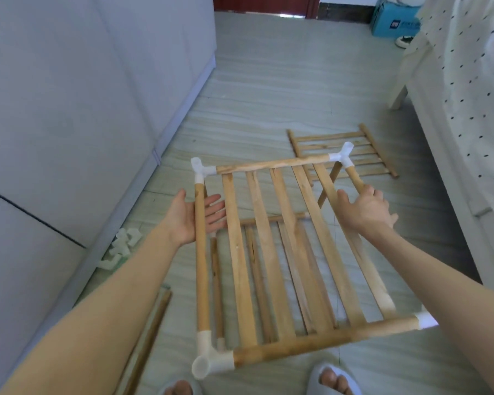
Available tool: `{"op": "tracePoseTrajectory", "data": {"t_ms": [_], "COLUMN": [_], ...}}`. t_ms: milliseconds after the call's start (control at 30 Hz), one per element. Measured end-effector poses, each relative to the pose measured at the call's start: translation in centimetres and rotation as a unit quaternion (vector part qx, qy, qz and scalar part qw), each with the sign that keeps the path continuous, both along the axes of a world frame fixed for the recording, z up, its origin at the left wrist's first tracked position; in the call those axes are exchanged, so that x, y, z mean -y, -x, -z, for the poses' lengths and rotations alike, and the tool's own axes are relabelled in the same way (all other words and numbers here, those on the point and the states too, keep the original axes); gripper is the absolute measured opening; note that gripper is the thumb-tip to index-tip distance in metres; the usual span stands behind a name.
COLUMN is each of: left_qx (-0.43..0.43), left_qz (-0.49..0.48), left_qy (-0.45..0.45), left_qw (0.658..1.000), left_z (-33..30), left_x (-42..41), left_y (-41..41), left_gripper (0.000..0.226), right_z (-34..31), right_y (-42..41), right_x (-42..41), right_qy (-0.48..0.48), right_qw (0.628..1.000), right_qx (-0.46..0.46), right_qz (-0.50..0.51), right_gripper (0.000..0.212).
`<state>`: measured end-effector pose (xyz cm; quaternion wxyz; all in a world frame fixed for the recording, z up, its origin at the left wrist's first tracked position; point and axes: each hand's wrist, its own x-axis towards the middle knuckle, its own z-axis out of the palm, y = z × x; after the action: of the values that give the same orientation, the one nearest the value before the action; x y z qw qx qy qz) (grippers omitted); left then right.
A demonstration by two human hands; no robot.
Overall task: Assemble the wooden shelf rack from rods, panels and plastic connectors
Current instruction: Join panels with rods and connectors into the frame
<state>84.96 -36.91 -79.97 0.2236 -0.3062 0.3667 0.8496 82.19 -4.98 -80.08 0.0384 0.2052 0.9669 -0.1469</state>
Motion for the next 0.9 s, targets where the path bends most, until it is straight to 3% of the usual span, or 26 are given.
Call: {"op": "tracePoseTrajectory", "data": {"t_ms": [100,200,333,533,767,900], "left_qx": [-0.013,-0.015,-0.028,-0.015,-0.024,-0.01], "left_qz": [0.025,0.03,0.023,-0.039,-0.106,-0.14], "left_qy": [-0.069,-0.074,-0.062,-0.05,-0.072,-0.068], "left_qw": [0.997,0.997,0.997,0.998,0.991,0.988], "left_z": [0.6,0.8,1.3,1.9,2.2,2.4], "left_x": [0.1,0.4,0.2,0.1,-0.9,-1.6], "left_y": [3.1,5.2,6.3,5.0,3.2,1.1], "left_gripper": [0.082,0.07,0.064,0.064,0.071,0.078], "right_z": [1.0,2.1,2.5,2.7,1.5,-0.1], "right_y": [1.0,0.7,1.4,2.7,5.7,3.9], "right_x": [1.4,2.0,1.3,1.7,2.1,5.5], "right_qy": [-0.072,-0.148,-0.182,-0.205,-0.161,-0.022], "right_qw": [0.997,0.986,0.98,0.973,0.979,0.991], "right_qx": [-0.023,-0.073,-0.067,-0.08,-0.036,0.006], "right_qz": [0.014,-0.01,-0.036,-0.067,-0.124,-0.128], "right_gripper": [0.076,0.083,0.095,0.096,0.084,0.063]}}
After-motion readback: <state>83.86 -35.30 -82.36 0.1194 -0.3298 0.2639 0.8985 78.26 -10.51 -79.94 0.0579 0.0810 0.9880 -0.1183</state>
